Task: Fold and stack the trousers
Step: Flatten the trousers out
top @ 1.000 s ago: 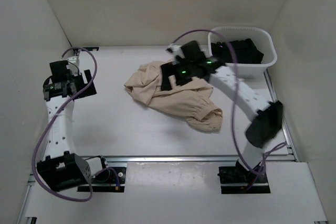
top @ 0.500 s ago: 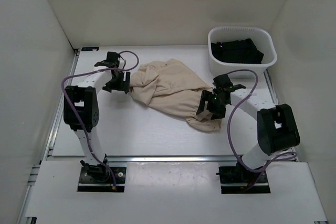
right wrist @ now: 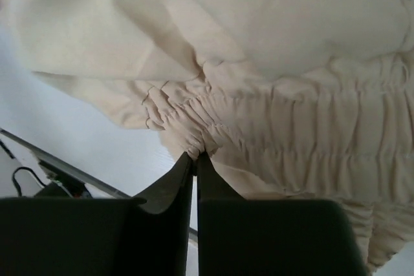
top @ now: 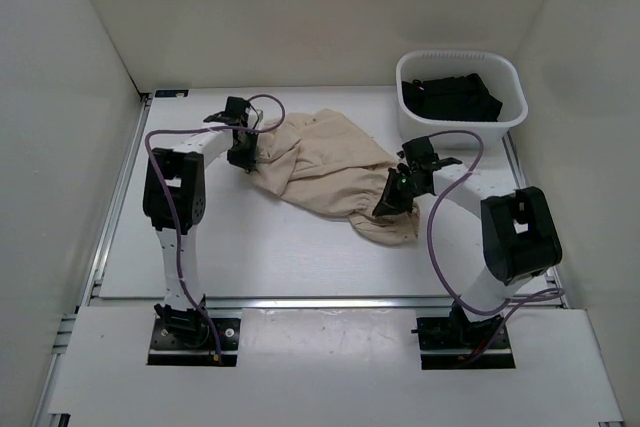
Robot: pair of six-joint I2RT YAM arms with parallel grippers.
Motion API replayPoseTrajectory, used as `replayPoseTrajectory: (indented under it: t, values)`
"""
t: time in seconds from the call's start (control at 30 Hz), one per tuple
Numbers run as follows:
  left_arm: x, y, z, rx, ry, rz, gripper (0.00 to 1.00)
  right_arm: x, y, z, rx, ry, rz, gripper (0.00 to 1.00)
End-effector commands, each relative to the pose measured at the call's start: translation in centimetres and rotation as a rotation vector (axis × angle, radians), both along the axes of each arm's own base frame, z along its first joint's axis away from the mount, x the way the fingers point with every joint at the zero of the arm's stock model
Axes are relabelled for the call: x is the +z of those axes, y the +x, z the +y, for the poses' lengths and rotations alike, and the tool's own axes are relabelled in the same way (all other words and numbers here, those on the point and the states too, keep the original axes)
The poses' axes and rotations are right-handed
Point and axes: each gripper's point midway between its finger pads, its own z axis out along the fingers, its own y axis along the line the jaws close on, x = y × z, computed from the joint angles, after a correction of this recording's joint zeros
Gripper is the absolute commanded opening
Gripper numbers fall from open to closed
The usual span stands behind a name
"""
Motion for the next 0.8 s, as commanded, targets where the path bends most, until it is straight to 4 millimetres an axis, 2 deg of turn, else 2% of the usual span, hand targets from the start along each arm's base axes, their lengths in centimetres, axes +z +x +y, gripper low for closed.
replayPoseTrajectory:
  t: [0.0, 0.03, 0.07, 0.1, 0.13, 0.2, 0.23, 0.27, 0.3, 0.33, 0.37, 0.43, 0.47, 0.53, 0.57, 0.6, 0.63, 0.67, 0.7, 0.73, 0.77]
  values:
    - [3.9, -1.5, 1.2, 0.019, -0.065, -0.034, 0.14, 4.6, 1.8, 0.2, 0.018, 0.051, -0.122, 0.0]
    - [4.1, -2.9, 2.3, 0.038, -0.062, -0.017, 0.14, 6.9, 1.5, -0.1, 0.026, 0.045, -0.165, 0.0]
    - [5.2, -3.7, 3.3, 0.059, -0.064, -0.028, 0.14, 8.3, 1.2, -0.3, 0.042, 0.044, -0.193, 0.0]
    - [9.0, -4.4, 4.4, 0.083, -0.073, -0.11, 0.14, 9.6, 1.0, -0.6, 0.069, 0.031, -0.236, 0.0]
    - [9.2, -6.5, 6.6, 0.133, -0.076, -0.093, 0.14, 12.2, -0.5, -0.8, 0.095, 0.037, -0.281, 0.0]
    - [12.3, -8.6, 8.7, 0.186, -0.067, -0.155, 0.14, 16.8, -1.6, -0.6, 0.137, 0.047, -0.401, 0.0]
    - [16.3, -10.2, 10.1, 0.223, -0.06, -0.254, 0.14, 20.0, -2.8, -1.0, 0.142, 0.06, -0.5, 0.0]
    - [17.8, -12.1, 10.3, 0.234, -0.058, -0.254, 0.14, 22.1, -4.0, -0.8, 0.171, 0.083, -0.548, 0.0]
    - [19.8, -13.1, 10.6, 0.242, -0.058, -0.294, 0.14, 24.4, -4.9, -0.6, 0.182, 0.115, -0.614, 0.0]
    - [23.1, -14.6, 10.4, 0.239, -0.061, -0.379, 0.14, 28.8, -6.2, -1.1, 0.164, 0.163, -0.737, 0.0]
    - [25.8, -15.1, 10.8, 0.252, -0.043, -0.447, 0.14, 30.7, -7.0, -1.4, 0.149, 0.189, -0.783, 0.0]
    - [28.8, -16.5, 10.9, 0.256, -0.038, -0.503, 0.14, 34.5, -8.0, -2.6, 0.079, 0.213, -0.891, 0.0]
    - [31.9, -16.5, 10.9, 0.254, -0.042, -0.572, 0.14, 36.5, -8.2, -2.9, 0.053, 0.221, -0.937, 0.0]
    - [33.4, -15.8, 10.5, 0.238, -0.06, -0.571, 0.14, 36.9, -7.5, -3.1, 0.035, 0.203, -0.932, 0.0]
    - [32.5, -14.4, 10.1, 0.222, -0.071, -0.517, 0.14, 36.7, -6.9, -3.1, 0.038, 0.18, -0.924, 0.0]
    - [34.3, -13.3, 9.7, 0.203, -0.084, -0.553, 0.14, 35.6, -5.1, -3.0, 0.015, 0.135, -0.881, 0.0]
    - [34.2, -12.1, 9.3, 0.192, -0.087, -0.541, 0.14, 34.8, -4.1, -2.8, -0.005, 0.121, -0.848, 0.0]
    - [31.9, -9.4, 9.0, 0.183, -0.087, -0.469, 0.14, 33.8, -2.6, -2.9, -0.045, 0.104, -0.817, 0.0]
    - [33.2, -7.6, 8.7, 0.171, -0.091, -0.498, 0.14, 31.3, -0.2, -2.7, -0.087, 0.072, -0.739, 0.0]
    - [32.6, -5.8, 8.8, 0.172, -0.09, -0.483, 0.14, 30.3, 1.1, -2.8, -0.125, 0.064, -0.699, 0.0]
    - [28.9, -2.4, 8.6, 0.174, -0.076, -0.394, 0.14, 28.7, 2.4, -3.1, -0.188, 0.071, -0.619, 0.0]
